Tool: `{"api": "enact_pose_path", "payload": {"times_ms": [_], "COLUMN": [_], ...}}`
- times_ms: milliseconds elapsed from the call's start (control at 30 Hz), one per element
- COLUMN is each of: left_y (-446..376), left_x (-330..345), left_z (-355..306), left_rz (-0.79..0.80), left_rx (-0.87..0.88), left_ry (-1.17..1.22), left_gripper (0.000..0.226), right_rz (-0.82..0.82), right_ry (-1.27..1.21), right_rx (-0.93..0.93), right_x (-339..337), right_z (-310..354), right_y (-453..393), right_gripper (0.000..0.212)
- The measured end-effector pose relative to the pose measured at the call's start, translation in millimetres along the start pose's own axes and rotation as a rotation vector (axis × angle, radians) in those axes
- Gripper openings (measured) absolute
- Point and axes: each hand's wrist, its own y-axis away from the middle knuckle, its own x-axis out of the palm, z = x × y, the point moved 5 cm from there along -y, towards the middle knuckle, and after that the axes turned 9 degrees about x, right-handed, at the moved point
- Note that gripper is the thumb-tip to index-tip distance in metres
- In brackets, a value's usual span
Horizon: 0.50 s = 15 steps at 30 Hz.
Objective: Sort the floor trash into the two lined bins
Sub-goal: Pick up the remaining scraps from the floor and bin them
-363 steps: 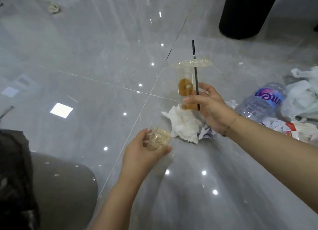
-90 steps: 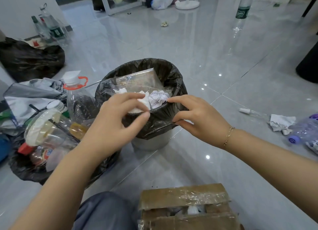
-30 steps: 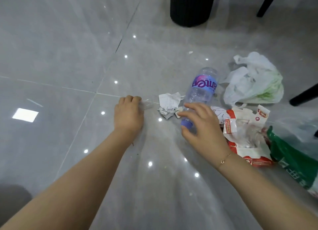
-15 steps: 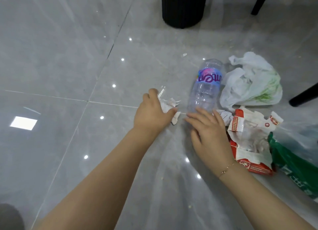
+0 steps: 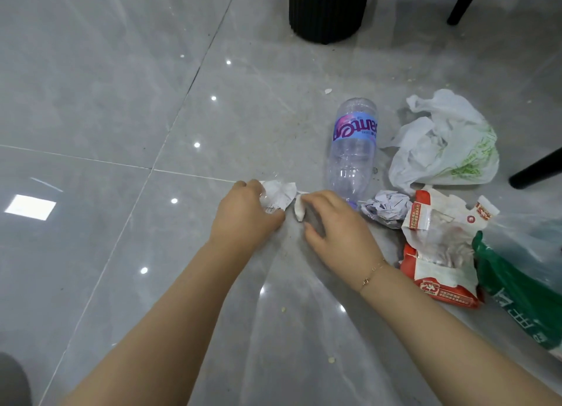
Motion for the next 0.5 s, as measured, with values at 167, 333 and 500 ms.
{"api": "enact_pose_path", "payload": {"times_ms": [167, 333, 500], "left_y": [20.4, 47.8, 79.8], "left_x": [-16.1, -36.8, -36.9], "left_z": [13.0, 37.3, 52.9], "left_rz": [-0.122, -0.208, -0.131], "left_rx": [-0.146, -0.370, -0.530], "left_ry": [0.243, 0.623, 0.997], "left_gripper": [0.024, 0.039, 0.031], "right_rz": [0.085, 0.094, 0.012], "right_ry": [0.050, 0.088, 0.050], "right_rx": [0.014, -0.051, -0.104], "right_x": [16.5, 30.8, 33.5], "right_z": [3.2, 9.5, 15.8], "right_y": [-7.8, -9.8, -8.6], "right_gripper": [0.030, 0.024, 0.013]}}
